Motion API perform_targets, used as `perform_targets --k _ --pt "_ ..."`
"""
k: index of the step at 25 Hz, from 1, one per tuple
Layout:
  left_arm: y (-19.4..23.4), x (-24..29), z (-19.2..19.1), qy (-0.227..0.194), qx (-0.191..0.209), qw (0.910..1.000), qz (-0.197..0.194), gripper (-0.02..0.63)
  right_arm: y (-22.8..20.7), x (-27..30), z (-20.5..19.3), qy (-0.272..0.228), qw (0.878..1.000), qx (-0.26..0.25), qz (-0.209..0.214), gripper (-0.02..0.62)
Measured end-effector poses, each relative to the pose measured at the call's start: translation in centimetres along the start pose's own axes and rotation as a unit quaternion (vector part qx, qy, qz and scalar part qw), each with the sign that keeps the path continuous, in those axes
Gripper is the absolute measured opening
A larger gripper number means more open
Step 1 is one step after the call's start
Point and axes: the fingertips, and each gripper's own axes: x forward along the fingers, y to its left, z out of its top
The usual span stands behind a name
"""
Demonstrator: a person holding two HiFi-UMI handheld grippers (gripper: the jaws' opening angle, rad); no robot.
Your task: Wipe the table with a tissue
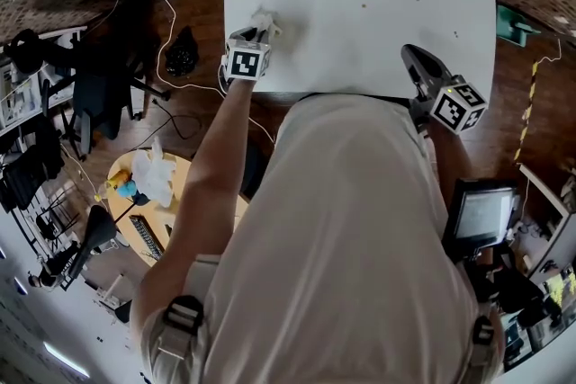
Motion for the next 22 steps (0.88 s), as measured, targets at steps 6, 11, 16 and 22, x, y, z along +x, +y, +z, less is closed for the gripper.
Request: perform_targets --k 6,11,16,22 --pt "0.1 0.4 0.1 0.010 0.026 0.9995 0.013 0.086 -0.4 -0.4 -0.3 -0.001 1.000 0.004 -0.009 0.005" --pt "-0.2 -0.2 1.9 -0.022 0.000 0.9995 -0.023 0.215 -0.3 -0.4 -0.2 -0.005 1.000 0.005 -0.011 0.004" --pt "-1.1 -1.0 2.6 -0.036 0.003 0.9981 -0.049 0.261 -0.3 -0.8 -0.3 -0.007 1.000 0.007 -0.018 0.004" --pt "0.3 -0.3 2.7 -0.039 -0.045 0.9979 -0.026 0.173 -0.2 -0.9 -0.6 -0.006 1.000 0.011 -0.022 0.005"
